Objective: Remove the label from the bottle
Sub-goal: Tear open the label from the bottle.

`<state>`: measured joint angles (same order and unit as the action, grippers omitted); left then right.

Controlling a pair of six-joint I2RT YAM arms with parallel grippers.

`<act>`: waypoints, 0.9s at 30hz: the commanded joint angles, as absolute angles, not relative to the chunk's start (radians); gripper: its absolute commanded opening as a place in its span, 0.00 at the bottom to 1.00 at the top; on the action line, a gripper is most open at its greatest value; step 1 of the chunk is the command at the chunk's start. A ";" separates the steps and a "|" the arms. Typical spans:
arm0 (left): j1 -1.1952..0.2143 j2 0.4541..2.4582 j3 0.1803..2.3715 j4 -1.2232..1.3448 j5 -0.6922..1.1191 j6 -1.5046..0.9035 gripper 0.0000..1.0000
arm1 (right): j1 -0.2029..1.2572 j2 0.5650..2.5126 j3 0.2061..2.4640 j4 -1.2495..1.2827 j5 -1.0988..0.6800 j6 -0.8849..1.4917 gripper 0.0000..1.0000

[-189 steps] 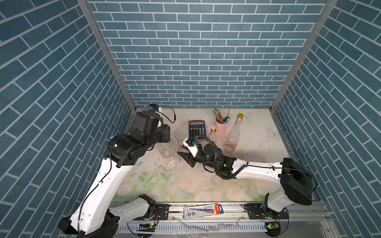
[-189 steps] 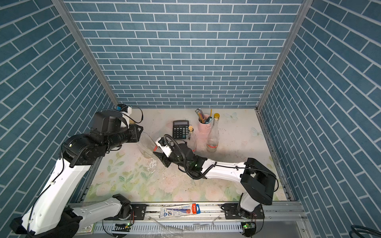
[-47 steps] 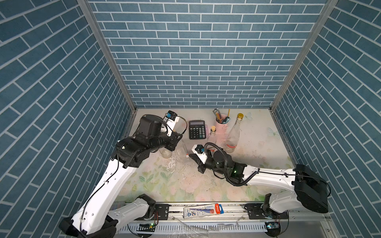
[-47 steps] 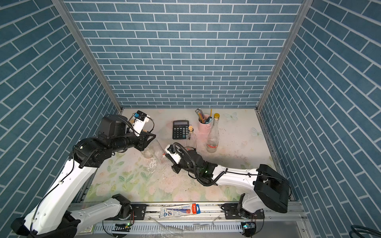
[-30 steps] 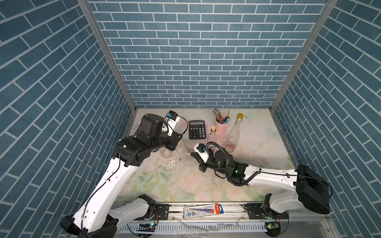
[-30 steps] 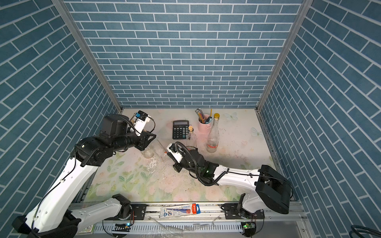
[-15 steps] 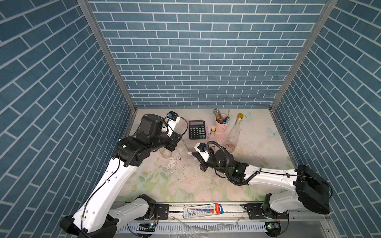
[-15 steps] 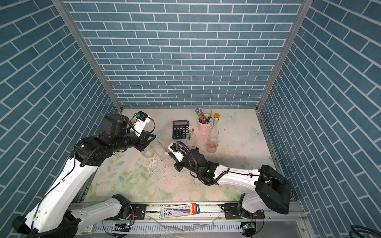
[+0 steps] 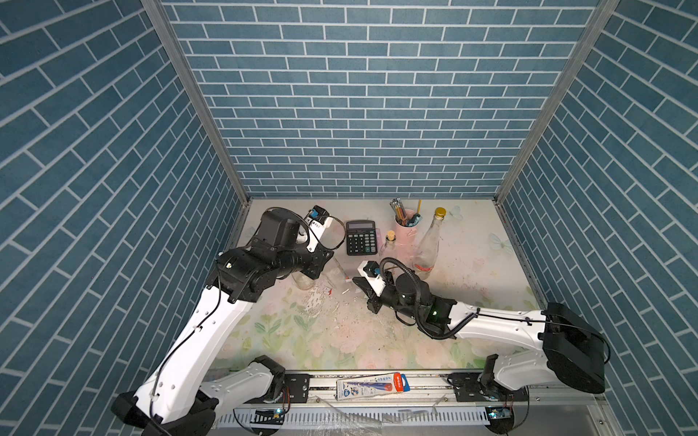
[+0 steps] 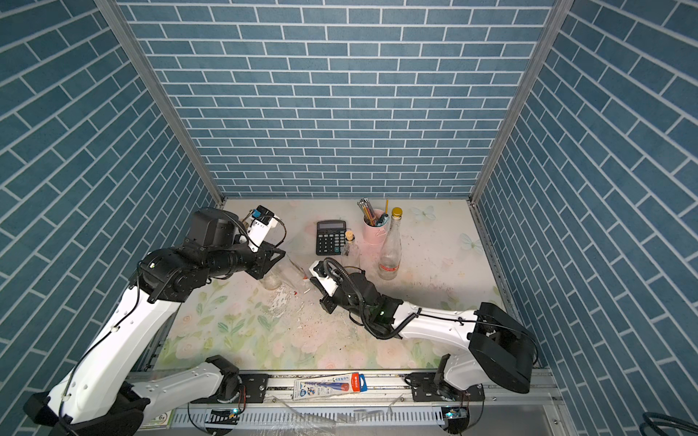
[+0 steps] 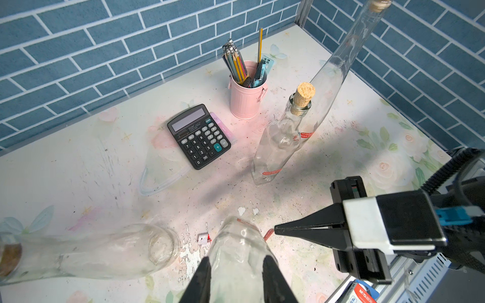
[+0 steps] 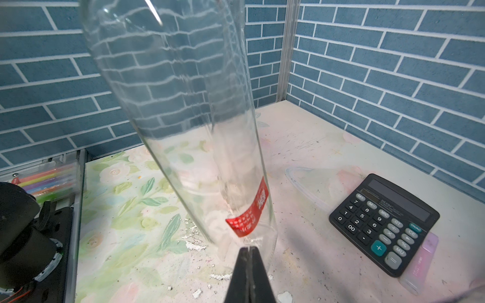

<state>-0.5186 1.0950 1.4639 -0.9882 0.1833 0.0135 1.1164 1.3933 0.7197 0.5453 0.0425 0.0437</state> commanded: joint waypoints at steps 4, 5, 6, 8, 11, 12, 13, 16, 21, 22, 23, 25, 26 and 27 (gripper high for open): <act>-0.522 1.090 1.511 -1.002 0.154 0.049 0.00 | 1.101 1.376 0.721 0.534 0.060 0.008 0.00; -0.522 1.090 1.511 -1.003 0.156 0.053 0.00 | 1.100 1.377 0.723 0.534 0.059 0.008 0.00; -0.522 1.090 1.512 -1.007 0.156 0.054 0.00 | 1.100 1.378 0.723 0.535 0.060 0.009 0.00; -0.522 1.088 1.514 -1.012 0.154 0.061 0.00 | 1.096 1.379 0.723 0.536 0.061 0.010 0.00; -0.522 1.088 1.515 -1.024 0.160 0.067 0.00 | 1.091 1.382 0.726 0.534 0.054 0.013 0.00; -0.522 1.088 1.516 -1.026 0.161 0.069 0.00 | 1.090 1.382 0.729 0.533 0.052 0.013 0.00; -0.522 1.088 1.516 -1.029 0.168 0.071 0.00 | 1.089 1.384 0.730 0.532 0.052 0.011 0.00; -0.522 1.085 1.517 -1.034 0.173 0.072 0.00 | 1.087 1.387 0.733 0.532 0.045 0.009 0.00; -0.522 1.084 1.523 -1.054 0.191 0.083 0.00 | 1.086 1.394 0.738 0.529 0.041 0.005 0.00; -0.522 1.087 1.522 -1.059 0.189 0.082 0.00 | 1.086 1.395 0.739 0.528 0.040 0.005 0.00; -0.522 1.091 1.524 -1.067 0.194 0.085 0.00 | 1.084 1.396 0.741 0.527 0.038 0.002 0.00; -0.522 1.094 1.522 -1.073 0.196 0.087 0.00 | 1.084 1.397 0.748 0.517 0.033 -0.003 0.00; -0.522 1.094 1.522 -1.075 0.197 0.089 0.00 | 1.085 1.397 0.750 0.514 0.031 -0.007 0.00; -0.522 1.094 1.523 -1.078 0.198 0.090 0.00 | 1.083 1.397 0.753 0.512 0.032 -0.009 0.00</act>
<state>-0.5190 1.0962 1.4872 -1.0618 0.1959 0.0673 1.0935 1.3933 0.7231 0.5247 0.0296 0.0418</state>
